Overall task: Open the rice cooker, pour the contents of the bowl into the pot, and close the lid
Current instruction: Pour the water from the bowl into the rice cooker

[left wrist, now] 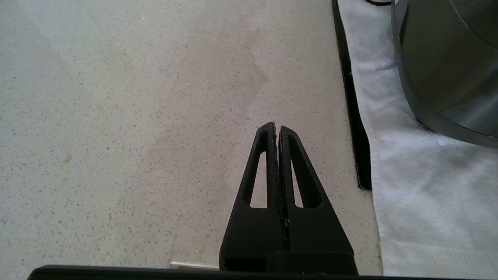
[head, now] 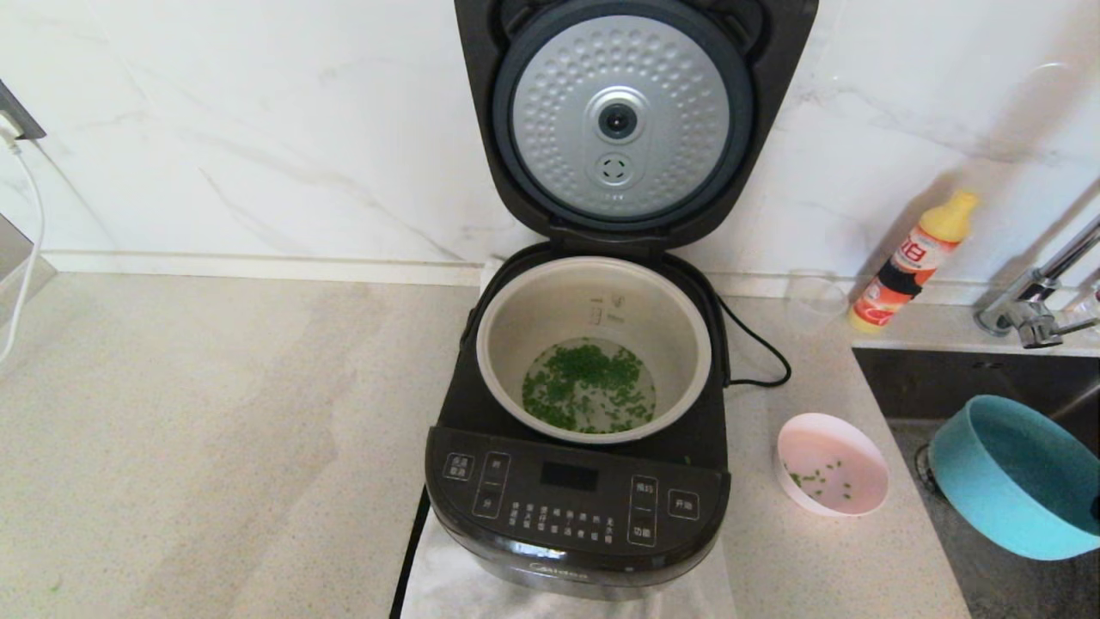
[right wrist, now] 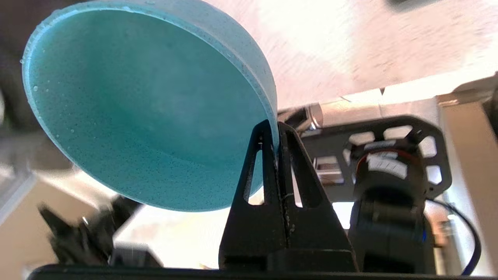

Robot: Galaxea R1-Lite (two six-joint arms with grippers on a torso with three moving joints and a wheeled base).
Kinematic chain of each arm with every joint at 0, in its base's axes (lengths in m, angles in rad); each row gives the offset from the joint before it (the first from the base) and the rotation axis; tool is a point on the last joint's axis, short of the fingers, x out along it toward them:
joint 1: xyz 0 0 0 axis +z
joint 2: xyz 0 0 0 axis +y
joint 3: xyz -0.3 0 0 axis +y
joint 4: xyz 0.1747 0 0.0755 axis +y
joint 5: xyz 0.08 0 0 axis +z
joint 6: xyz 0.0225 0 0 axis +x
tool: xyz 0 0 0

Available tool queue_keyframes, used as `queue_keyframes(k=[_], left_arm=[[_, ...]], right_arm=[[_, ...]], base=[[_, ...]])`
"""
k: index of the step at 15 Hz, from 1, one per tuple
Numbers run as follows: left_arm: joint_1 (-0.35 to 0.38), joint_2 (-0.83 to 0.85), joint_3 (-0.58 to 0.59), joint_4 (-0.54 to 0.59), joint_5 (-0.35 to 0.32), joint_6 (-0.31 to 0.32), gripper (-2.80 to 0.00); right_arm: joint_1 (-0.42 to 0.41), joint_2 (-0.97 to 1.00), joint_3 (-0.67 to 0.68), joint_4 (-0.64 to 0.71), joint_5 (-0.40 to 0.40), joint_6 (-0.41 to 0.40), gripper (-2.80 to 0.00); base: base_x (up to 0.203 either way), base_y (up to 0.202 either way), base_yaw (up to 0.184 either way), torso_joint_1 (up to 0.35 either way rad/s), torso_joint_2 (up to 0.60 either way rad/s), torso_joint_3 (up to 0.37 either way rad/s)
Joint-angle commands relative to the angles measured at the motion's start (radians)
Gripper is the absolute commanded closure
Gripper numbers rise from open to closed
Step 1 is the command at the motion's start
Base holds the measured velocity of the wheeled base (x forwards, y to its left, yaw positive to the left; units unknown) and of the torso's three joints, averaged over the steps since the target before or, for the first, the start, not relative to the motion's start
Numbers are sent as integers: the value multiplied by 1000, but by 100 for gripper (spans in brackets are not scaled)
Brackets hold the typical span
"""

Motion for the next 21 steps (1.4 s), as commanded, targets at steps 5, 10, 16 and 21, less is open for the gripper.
queue_keyframes(k=[5, 10, 16, 21], left_arm=[[0, 0, 9, -1, 1, 0, 0], [0, 0, 9, -1, 1, 0, 0], [0, 0, 9, -1, 1, 0, 0], [0, 0, 9, -1, 1, 0, 0]], right_arm=[[303, -49, -189, 94, 1, 113, 0], [553, 30, -390, 116, -130, 251, 0], [820, 104, -447, 2, -355, 371, 0], [952, 122, -447, -85, -412, 383, 0]], base=[[0, 0, 0, 0, 0, 0], [0, 0, 0, 0, 0, 0], [0, 0, 0, 0, 0, 0], [0, 0, 0, 0, 0, 0]])
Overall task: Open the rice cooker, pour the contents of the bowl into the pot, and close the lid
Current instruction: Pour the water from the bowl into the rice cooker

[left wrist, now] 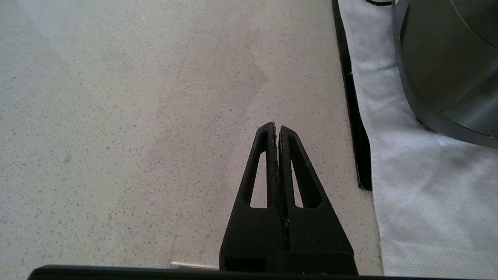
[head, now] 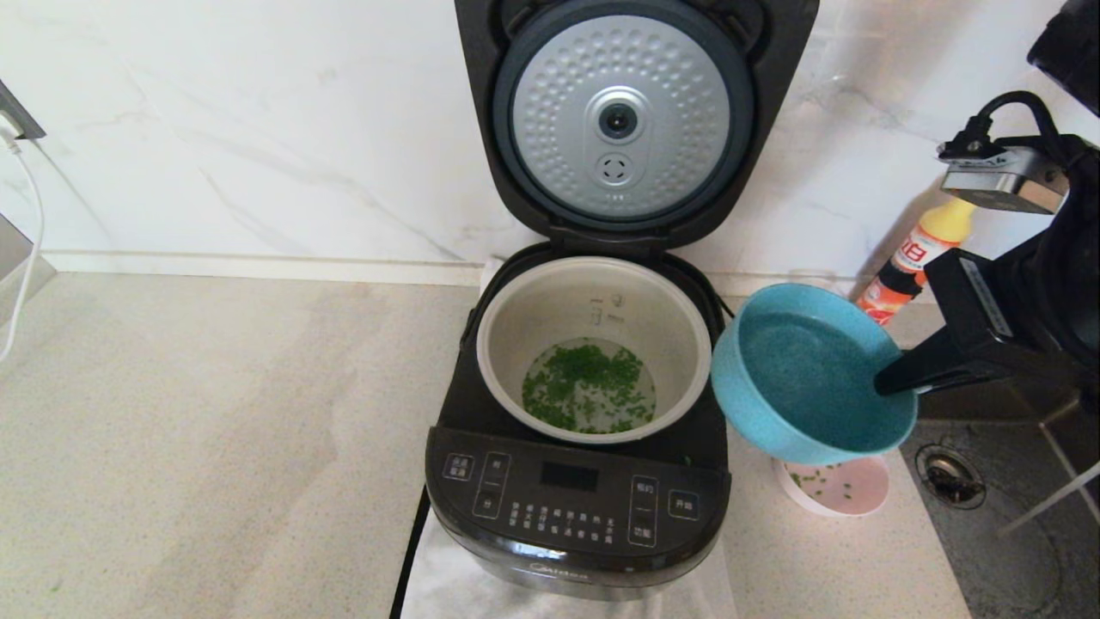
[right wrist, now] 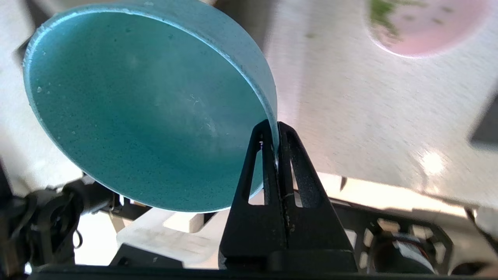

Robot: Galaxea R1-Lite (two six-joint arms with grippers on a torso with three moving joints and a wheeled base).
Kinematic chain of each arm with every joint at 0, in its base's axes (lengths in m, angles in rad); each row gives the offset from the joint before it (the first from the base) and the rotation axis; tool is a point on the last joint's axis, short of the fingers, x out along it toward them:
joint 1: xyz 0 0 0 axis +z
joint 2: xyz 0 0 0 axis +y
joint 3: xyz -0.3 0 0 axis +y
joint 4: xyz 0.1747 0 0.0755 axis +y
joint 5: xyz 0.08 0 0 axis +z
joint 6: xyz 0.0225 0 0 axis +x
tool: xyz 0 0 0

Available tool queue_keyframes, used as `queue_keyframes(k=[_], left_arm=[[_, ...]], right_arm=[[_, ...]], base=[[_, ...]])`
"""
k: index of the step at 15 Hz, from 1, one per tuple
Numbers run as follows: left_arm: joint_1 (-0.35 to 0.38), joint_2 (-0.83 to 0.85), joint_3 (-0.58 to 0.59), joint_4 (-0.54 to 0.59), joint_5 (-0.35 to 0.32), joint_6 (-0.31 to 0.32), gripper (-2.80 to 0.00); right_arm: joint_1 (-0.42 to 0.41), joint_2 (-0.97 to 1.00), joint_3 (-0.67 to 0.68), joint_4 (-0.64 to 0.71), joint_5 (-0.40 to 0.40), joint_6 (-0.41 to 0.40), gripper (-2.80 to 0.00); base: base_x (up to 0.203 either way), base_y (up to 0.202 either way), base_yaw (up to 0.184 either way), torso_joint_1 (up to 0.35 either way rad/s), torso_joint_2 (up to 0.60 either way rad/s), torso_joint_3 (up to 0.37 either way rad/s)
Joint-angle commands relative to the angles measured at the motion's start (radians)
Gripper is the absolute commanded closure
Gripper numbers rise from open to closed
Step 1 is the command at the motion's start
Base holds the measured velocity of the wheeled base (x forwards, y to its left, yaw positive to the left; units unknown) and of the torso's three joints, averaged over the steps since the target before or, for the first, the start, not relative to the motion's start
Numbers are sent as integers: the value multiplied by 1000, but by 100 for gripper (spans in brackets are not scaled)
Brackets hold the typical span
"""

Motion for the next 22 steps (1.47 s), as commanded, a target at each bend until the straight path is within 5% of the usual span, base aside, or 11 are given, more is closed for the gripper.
queue_keyframes(k=[1, 3, 7, 22], left_arm=[[0, 0, 9, 0, 1, 0, 0], [0, 0, 9, 0, 1, 0, 0], [0, 0, 9, 0, 1, 0, 0], [0, 0, 9, 0, 1, 0, 0]], right_arm=[[58, 13, 1, -19, -3, 4, 0], [93, 21, 1, -42, -12, 5, 0], [161, 88, 1, -123, -162, 36, 0], [302, 262, 1, -351, -322, 79, 0]], base=[[0, 0, 0, 0, 0, 0], [0, 0, 0, 0, 0, 0], [0, 0, 0, 0, 0, 0], [0, 0, 0, 0, 0, 0]])
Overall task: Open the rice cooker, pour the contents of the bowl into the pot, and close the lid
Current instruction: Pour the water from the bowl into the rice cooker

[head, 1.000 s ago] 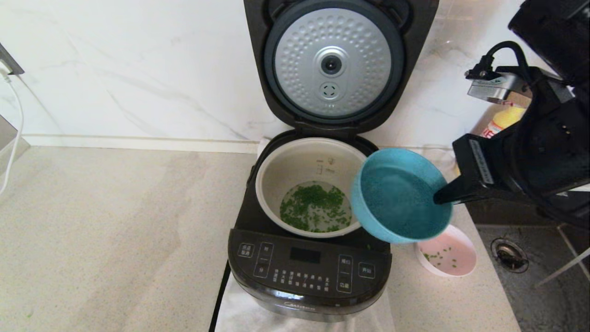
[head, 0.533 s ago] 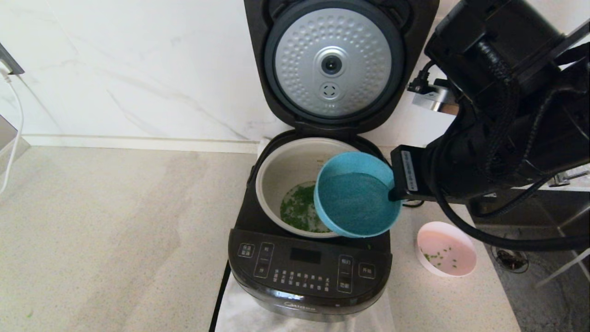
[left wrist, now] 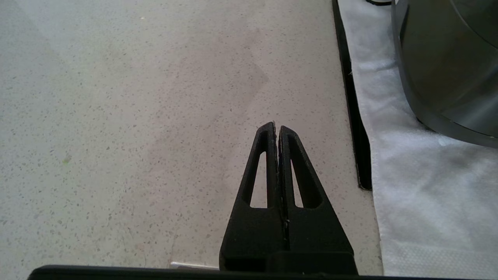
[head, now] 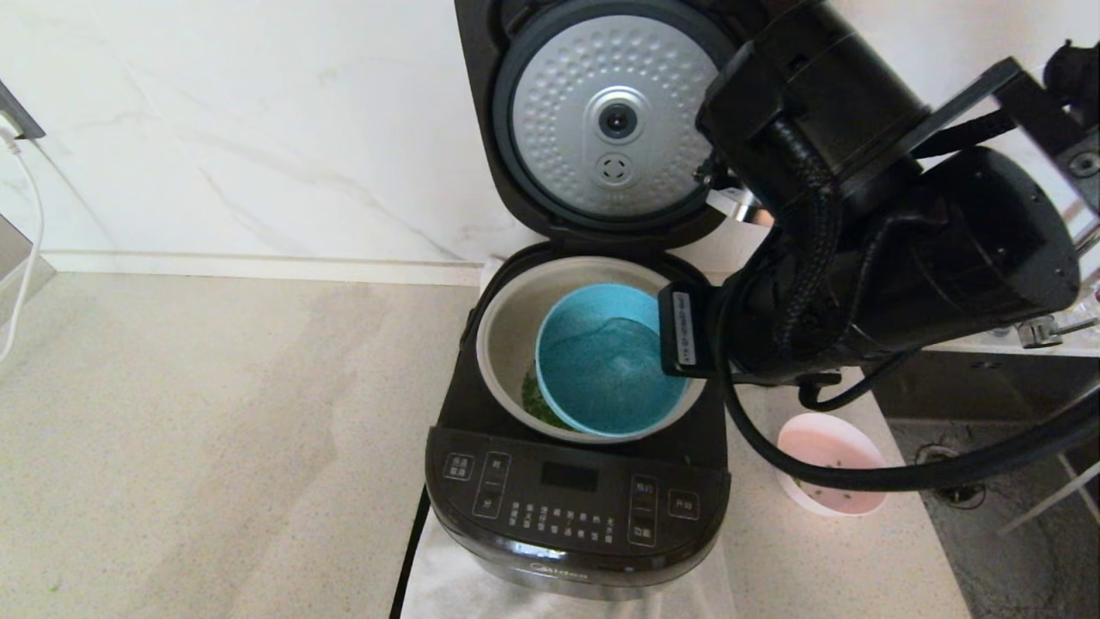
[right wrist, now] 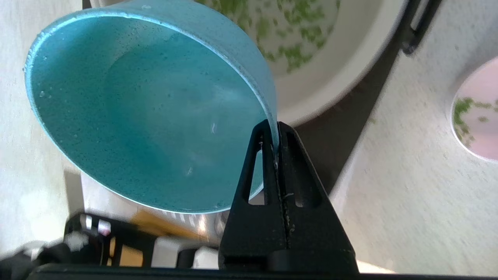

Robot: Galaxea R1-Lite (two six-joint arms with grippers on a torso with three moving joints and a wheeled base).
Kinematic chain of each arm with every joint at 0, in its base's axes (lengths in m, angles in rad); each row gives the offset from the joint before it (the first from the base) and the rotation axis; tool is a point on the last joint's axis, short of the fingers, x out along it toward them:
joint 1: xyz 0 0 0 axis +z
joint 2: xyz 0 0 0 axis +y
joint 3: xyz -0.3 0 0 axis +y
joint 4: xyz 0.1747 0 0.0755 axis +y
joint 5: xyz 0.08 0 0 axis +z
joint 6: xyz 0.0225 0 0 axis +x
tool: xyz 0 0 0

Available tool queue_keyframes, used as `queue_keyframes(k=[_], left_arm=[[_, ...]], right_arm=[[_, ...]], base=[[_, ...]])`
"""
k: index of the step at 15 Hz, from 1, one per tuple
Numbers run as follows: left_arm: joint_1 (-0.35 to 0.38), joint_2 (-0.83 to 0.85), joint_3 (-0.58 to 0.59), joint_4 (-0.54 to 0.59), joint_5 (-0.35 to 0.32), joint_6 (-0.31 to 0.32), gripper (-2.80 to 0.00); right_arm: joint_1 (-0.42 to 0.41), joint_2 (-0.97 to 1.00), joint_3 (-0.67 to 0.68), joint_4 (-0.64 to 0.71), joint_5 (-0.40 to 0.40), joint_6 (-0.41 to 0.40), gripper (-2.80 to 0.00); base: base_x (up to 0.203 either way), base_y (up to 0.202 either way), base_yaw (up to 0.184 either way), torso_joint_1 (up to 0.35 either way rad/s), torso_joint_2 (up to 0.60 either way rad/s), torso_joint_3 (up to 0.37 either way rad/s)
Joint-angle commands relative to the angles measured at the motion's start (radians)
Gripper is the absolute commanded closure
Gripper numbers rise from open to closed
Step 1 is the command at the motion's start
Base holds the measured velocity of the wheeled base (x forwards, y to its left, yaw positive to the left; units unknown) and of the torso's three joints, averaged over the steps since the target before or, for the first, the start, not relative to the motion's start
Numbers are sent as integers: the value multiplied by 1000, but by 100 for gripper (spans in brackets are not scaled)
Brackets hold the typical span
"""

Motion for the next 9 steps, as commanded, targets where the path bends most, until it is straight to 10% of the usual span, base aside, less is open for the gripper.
queue_keyframes(k=[1, 9], left_arm=[[0, 0, 9, 0, 0, 0, 0], [0, 0, 9, 0, 0, 0, 0]], right_arm=[[24, 56, 0, -29, -31, 25, 0], [24, 64, 2, -140, -248, 45, 0]], base=[[0, 0, 0, 0, 0, 0], [0, 0, 0, 0, 0, 0]])
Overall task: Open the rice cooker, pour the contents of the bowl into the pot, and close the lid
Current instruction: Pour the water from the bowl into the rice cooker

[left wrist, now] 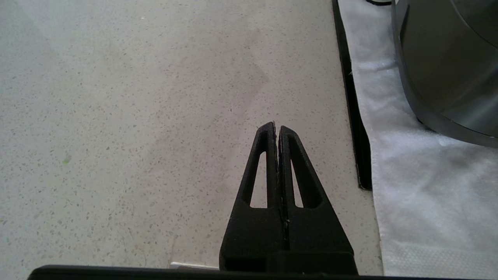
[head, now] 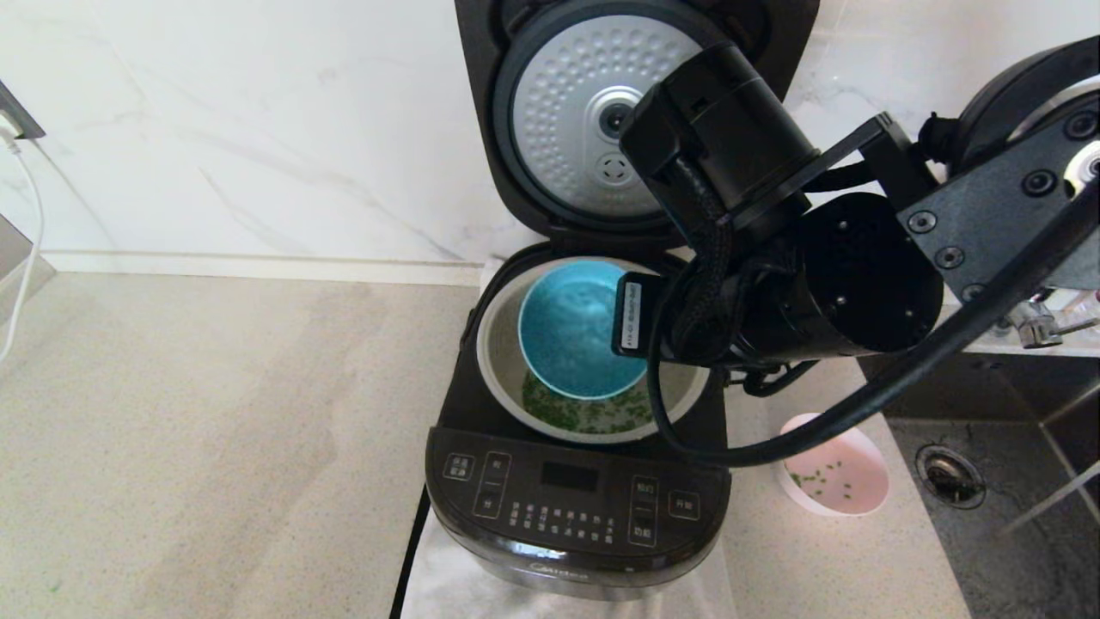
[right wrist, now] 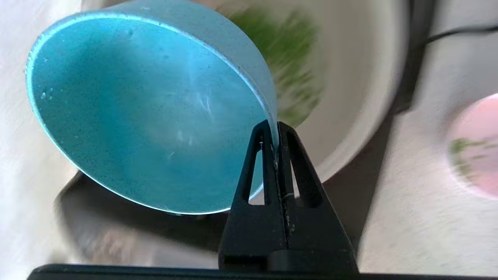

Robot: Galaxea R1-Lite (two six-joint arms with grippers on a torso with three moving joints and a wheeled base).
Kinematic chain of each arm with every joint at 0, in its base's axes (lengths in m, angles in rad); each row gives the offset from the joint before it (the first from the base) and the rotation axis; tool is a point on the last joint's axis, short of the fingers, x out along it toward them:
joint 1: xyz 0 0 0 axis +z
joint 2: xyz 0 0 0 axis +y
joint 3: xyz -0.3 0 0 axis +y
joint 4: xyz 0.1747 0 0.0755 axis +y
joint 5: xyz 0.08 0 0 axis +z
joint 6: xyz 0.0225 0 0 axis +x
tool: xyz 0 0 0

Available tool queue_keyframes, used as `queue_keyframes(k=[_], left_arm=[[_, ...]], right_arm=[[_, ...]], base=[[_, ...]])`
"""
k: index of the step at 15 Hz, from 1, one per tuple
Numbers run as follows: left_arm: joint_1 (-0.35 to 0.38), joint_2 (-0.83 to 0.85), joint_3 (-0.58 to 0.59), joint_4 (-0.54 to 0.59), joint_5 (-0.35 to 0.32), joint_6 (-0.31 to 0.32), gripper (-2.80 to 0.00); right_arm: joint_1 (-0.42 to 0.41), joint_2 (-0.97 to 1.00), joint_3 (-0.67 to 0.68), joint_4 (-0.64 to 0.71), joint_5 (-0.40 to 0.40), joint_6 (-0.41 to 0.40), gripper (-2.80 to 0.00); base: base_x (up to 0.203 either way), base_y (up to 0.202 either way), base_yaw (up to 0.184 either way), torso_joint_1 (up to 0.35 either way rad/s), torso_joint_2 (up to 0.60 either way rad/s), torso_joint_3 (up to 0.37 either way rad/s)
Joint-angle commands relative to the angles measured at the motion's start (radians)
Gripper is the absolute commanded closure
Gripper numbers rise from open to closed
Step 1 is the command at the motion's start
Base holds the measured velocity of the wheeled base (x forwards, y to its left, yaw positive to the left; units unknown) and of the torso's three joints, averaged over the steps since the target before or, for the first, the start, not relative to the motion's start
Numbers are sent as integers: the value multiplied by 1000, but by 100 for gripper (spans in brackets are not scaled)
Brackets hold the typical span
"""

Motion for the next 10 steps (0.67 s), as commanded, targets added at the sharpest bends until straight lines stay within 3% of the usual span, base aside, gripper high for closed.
queue_keyframes(k=[1, 10], left_arm=[[0, 0, 9, 0, 1, 0, 0], [0, 0, 9, 0, 1, 0, 0]], right_arm=[[-2, -11, 2, -15, -51, 6, 0], [-7, 28, 14, -157, -144, -9, 0]], base=[[0, 0, 0, 0, 0, 0], [0, 0, 0, 0, 0, 0]])
